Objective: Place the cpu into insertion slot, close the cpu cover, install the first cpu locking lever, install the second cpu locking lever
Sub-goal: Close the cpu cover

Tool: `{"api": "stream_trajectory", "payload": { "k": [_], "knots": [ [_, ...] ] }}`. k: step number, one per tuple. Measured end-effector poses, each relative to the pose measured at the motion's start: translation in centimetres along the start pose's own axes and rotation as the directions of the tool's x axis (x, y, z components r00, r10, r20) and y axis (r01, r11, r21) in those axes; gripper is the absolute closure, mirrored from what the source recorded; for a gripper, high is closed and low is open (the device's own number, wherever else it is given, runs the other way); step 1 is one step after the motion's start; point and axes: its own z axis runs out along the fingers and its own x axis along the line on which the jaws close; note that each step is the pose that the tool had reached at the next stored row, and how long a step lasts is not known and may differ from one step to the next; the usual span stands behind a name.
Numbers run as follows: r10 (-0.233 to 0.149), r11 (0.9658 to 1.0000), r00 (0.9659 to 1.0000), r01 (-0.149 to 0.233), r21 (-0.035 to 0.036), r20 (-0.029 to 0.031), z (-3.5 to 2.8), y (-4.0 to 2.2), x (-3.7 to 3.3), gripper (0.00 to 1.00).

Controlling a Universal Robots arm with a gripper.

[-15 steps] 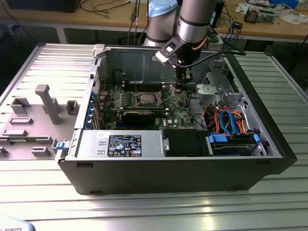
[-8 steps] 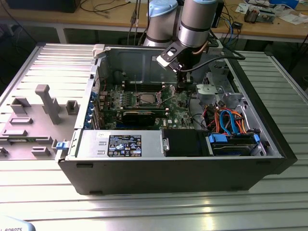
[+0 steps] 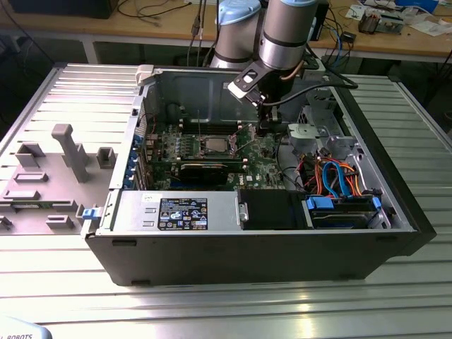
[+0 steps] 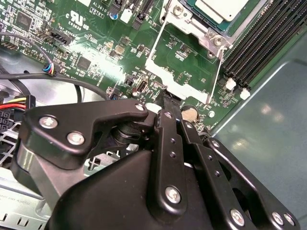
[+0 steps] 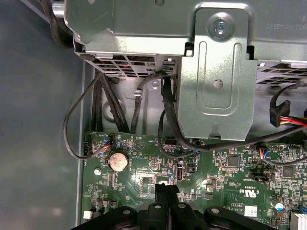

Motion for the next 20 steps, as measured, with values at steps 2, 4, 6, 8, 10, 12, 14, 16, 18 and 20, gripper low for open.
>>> {"api": "stream_trajectory", "payload": {
  "k": [2, 4, 6, 8, 10, 12, 14, 16, 18, 20],
  "knots": [
    [0.0, 1.0, 1.0, 0.0, 0.0, 0.0, 0.0, 0.0, 0.0, 0.89],
    [0.0, 1.0, 1.0, 0.0, 0.0, 0.0001, 0.0, -0.01, 0.0, 0.89],
    [0.0, 1.0, 1.0, 0.0, 0.0, 0.0001, 0.0, -0.01, 0.0, 0.89],
    [0.0, 1.0, 1.0, 0.0, 0.0, 0.0, 0.0, -0.01, 0.0, 0.89],
    [0.0, 1.0, 1.0, 0.0, 0.0, 0.0, 0.01, -0.32, 0.0, 0.89],
    [0.0, 1.0, 1.0, 0.0, 0.0, 0.0001, 0.01, -0.61, 0.01, 0.89],
    [0.0, 1.0, 1.0, 0.0, 0.0, 0.0001, 0.01, -0.65, 0.01, 0.89],
    [0.0, 1.0, 1.0, 0.0, 0.0, 0.0001, 0.02, -0.88, 0.02, 0.89],
    [0.0, 1.0, 1.0, 0.0, 0.0, 0.0001, 0.02, -1.09, 0.03, 0.89],
    [0.0, 1.0, 1.0, 0.0, 0.0, 0.0, 0.03, -1.33, 0.05, 0.89]
  ]
}}
